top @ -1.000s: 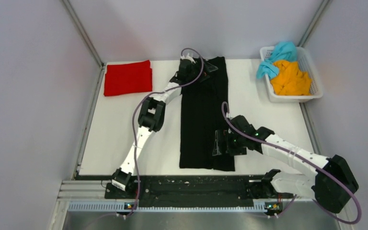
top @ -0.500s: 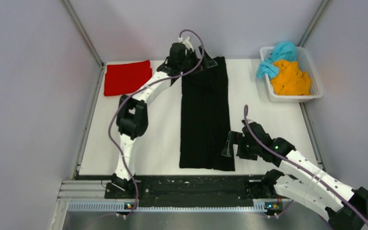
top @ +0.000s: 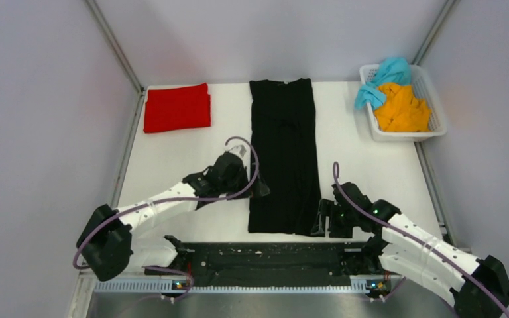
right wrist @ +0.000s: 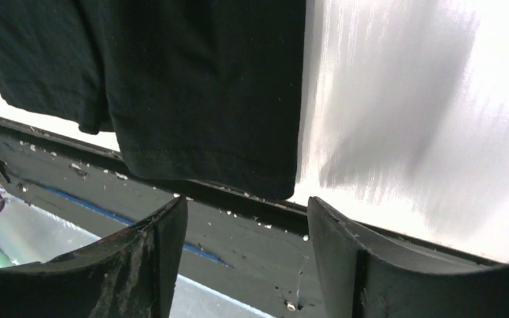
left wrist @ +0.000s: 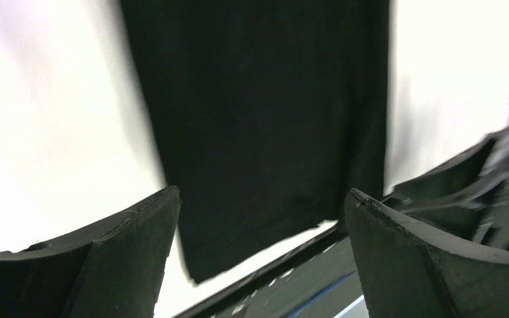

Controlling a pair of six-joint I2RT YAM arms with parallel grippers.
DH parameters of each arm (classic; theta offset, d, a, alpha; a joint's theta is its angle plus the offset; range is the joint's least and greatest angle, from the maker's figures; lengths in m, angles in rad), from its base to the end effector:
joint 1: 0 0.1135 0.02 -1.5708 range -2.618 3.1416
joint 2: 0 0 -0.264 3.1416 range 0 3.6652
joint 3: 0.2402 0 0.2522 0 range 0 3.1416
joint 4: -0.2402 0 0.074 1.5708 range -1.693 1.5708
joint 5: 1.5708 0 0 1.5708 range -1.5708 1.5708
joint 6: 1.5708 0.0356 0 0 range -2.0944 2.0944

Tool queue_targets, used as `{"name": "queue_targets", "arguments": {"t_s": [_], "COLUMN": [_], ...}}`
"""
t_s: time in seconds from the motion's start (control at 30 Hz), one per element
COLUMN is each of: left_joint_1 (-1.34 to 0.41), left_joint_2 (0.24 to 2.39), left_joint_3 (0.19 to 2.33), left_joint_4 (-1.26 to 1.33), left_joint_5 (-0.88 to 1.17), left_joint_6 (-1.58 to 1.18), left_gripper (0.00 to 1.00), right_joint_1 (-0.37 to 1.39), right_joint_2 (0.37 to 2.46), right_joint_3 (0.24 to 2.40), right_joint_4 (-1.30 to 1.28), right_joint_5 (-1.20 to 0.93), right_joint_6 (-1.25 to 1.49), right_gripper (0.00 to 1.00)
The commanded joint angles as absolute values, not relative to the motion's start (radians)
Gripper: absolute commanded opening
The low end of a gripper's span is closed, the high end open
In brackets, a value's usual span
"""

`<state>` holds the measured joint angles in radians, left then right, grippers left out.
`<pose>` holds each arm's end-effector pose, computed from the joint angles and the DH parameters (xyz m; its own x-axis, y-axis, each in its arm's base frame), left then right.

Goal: Fold and stack the t-shirts
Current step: Grab the bottom of the folded rectangular tshirt with both arms

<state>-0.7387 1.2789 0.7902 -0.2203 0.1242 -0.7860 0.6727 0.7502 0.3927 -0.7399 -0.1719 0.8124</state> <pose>0.1977 -0.1860 0.2331 -0.8621 -0.1645 -0.4793 0.1807 0.7839 -0.5940 0.0956 0.0839 0.1669 -0.9687 0.1427 -0.2030 0.0412 0.8992 0.4357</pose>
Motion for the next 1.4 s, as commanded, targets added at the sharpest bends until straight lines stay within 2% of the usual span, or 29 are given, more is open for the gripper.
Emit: {"name": "queue_targets", "arguments": {"t_s": [0.0,0.1,0.2,0.43,0.6,0.87,0.9,0.93,0.97,1.0,1.03,1.37], "left_joint_1": [-0.826,-0.872,-0.903,-0.941,-0.972,-0.982,-0.986,-0.992,-0.998,-1.001,-1.004,-1.133], "left_joint_2": [1.111,1.026,0.985,1.077,1.152,1.269,1.285,1.297,1.307,1.317,1.32,1.165], "left_joint_3": [0.652,0.559,0.495,0.493,0.5,0.516,0.519,0.522,0.526,0.528,0.527,0.489], "left_joint_4": [-0.345,-0.37,-0.365,-0.423,-0.379,-0.316,-0.302,-0.296,-0.301,-0.309,-0.321,-0.421], "left_joint_5": [-0.041,-0.057,-0.045,-0.047,-0.035,-0.057,-0.049,-0.049,-0.057,-0.064,-0.069,-0.106], "left_joint_6": [-0.962,-1.066,-1.124,-1.147,-1.141,-1.154,-1.155,-1.16,-1.171,-1.186,-1.203,-1.348], "left_gripper": [0.99,0.98,0.95,0.86,0.71,0.57,0.52,0.44,0.32,0.15,0.01,0.0], "right_joint_1": [0.664,0.664,0.664,0.664,0.664,0.664,0.663,0.664,0.664,0.664,0.665,0.667], "right_joint_2": [0.781,0.797,0.801,0.833,0.819,0.814,0.811,0.807,0.801,0.795,0.788,0.518], "right_joint_3": [0.362,0.346,0.339,0.323,0.313,0.296,0.295,0.295,0.292,0.29,0.287,0.251], "right_joint_4": [-0.621,-0.602,-0.6,-0.596,-0.596,-0.595,-0.595,-0.595,-0.595,-0.6,-0.607,-0.792], "right_joint_5": [-0.215,-0.216,-0.188,-0.133,-0.101,-0.087,-0.087,-0.089,-0.092,-0.097,-0.105,-0.3], "right_joint_6": [0.798,0.803,0.81,0.836,0.852,0.856,0.854,0.849,0.844,0.839,0.837,0.85], "right_gripper": [0.64,0.53,0.46,0.43,0.43,0.28,0.25,0.17,0.08,0.0,0.0,0.0]}}
